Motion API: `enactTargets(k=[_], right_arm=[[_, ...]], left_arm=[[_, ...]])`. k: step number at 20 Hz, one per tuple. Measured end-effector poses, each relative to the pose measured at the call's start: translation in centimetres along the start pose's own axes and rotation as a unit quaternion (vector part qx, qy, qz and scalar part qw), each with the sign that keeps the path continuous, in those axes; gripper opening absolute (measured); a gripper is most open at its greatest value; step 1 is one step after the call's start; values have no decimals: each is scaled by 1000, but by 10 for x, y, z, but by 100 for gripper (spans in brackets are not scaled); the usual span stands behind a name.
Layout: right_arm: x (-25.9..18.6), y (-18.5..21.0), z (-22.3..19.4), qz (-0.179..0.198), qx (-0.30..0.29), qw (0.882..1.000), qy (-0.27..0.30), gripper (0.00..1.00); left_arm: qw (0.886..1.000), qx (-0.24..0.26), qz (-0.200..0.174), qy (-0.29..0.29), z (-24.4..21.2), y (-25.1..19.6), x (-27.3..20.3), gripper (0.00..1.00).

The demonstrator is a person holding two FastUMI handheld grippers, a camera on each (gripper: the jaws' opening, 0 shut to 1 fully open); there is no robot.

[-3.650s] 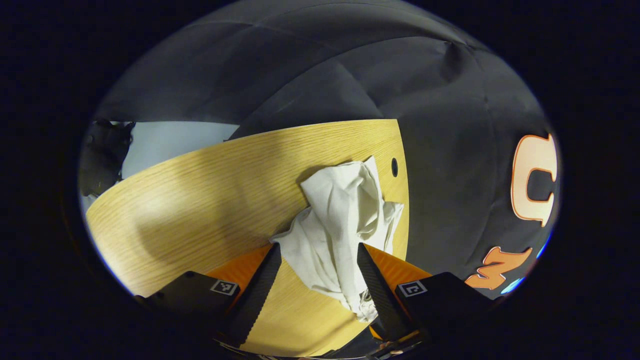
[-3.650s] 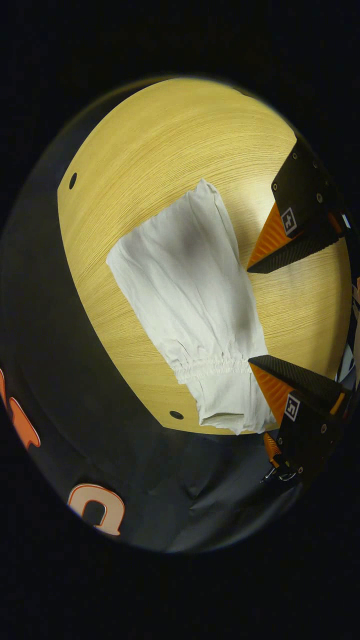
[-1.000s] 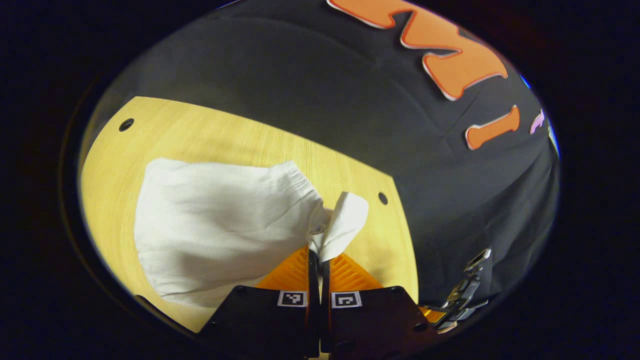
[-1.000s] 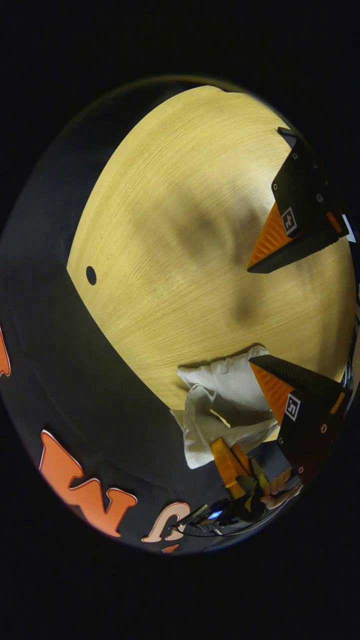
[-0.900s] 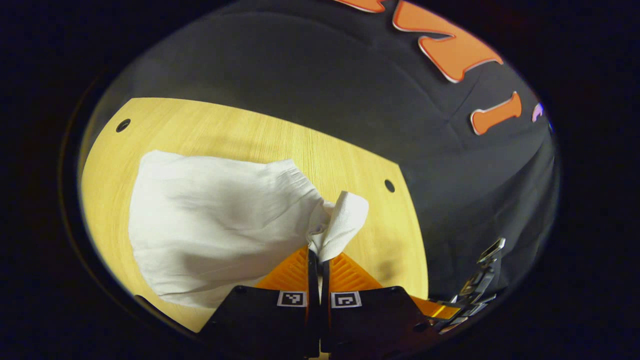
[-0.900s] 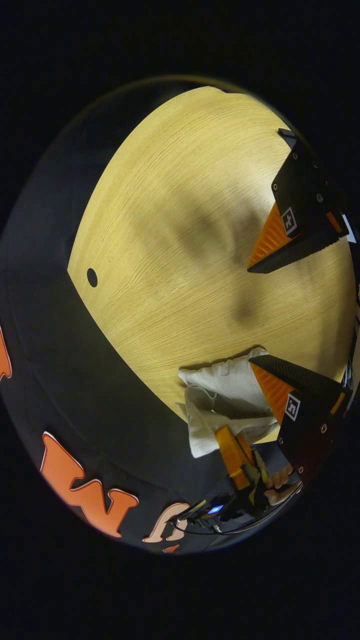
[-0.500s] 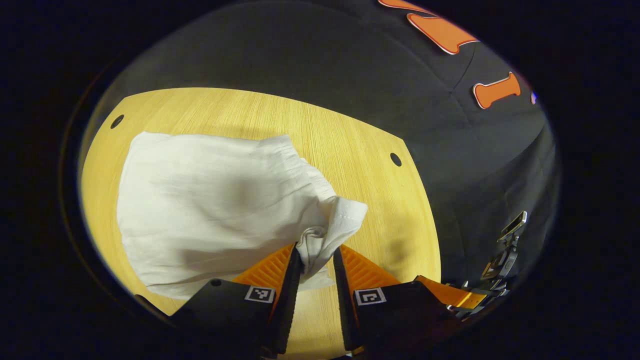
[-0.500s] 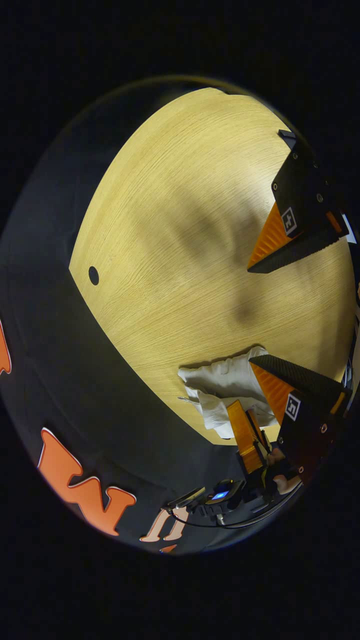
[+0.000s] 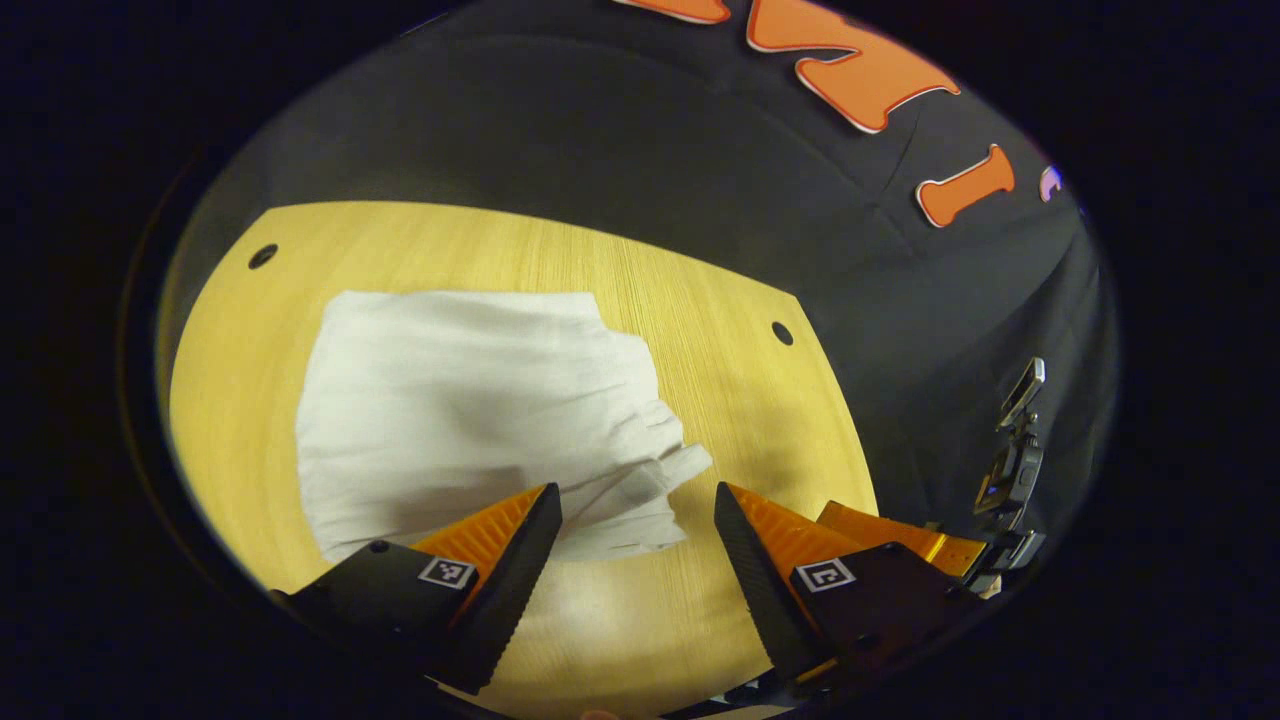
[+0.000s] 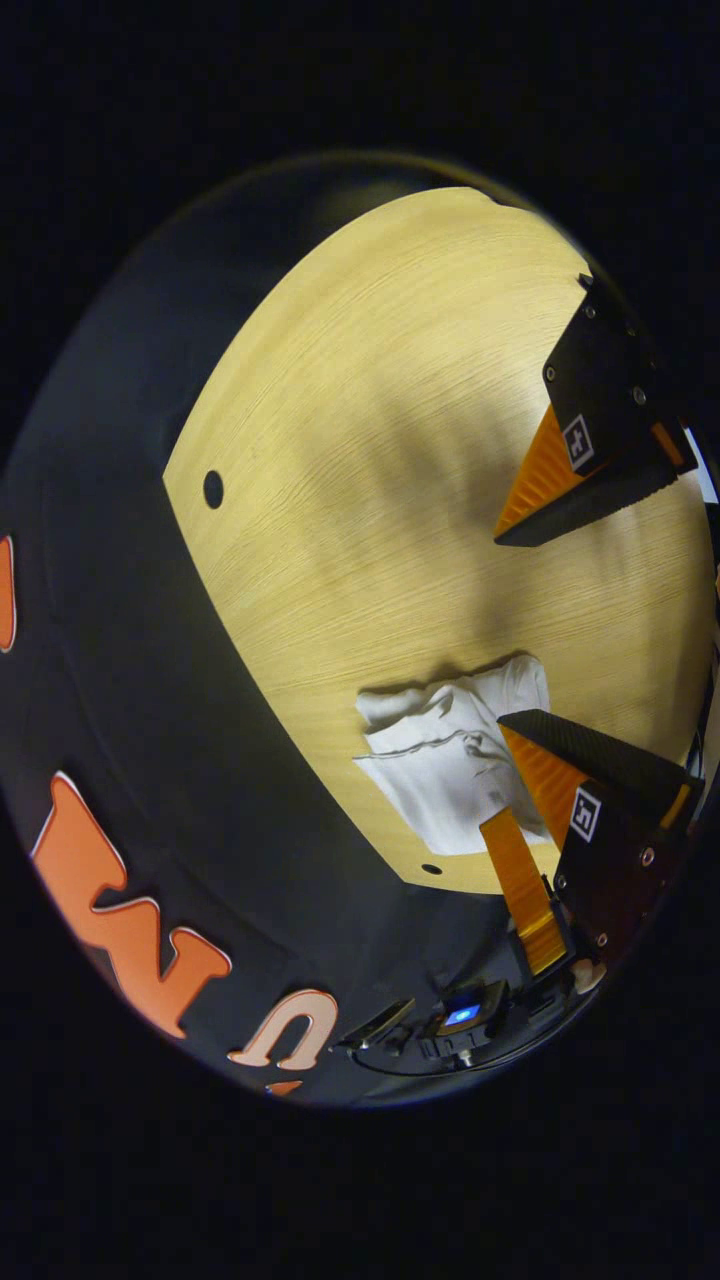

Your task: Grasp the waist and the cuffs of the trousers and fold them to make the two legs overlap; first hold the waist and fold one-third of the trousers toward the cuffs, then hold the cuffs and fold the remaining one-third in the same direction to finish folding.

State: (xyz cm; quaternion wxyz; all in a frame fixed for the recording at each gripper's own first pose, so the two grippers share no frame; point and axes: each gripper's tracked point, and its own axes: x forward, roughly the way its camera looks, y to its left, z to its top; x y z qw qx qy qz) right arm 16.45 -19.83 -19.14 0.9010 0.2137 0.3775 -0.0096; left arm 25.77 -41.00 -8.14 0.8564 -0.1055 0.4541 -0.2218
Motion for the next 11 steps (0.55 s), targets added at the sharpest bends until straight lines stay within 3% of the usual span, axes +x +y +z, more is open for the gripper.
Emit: enactTargets(k=[4,8,11], right_arm=[[-13,23,25,5,-59,997,-41,99],[-32,51,50,12,-118,988,-95,98],[-48,75,63,30,-155,978,-136,98]], left_arm=[[994,27,40,-99,40,24,-47,100],[979,49,90,-177,41,56,-77,100],[968,48,107,-222,39,60,-85,100]])
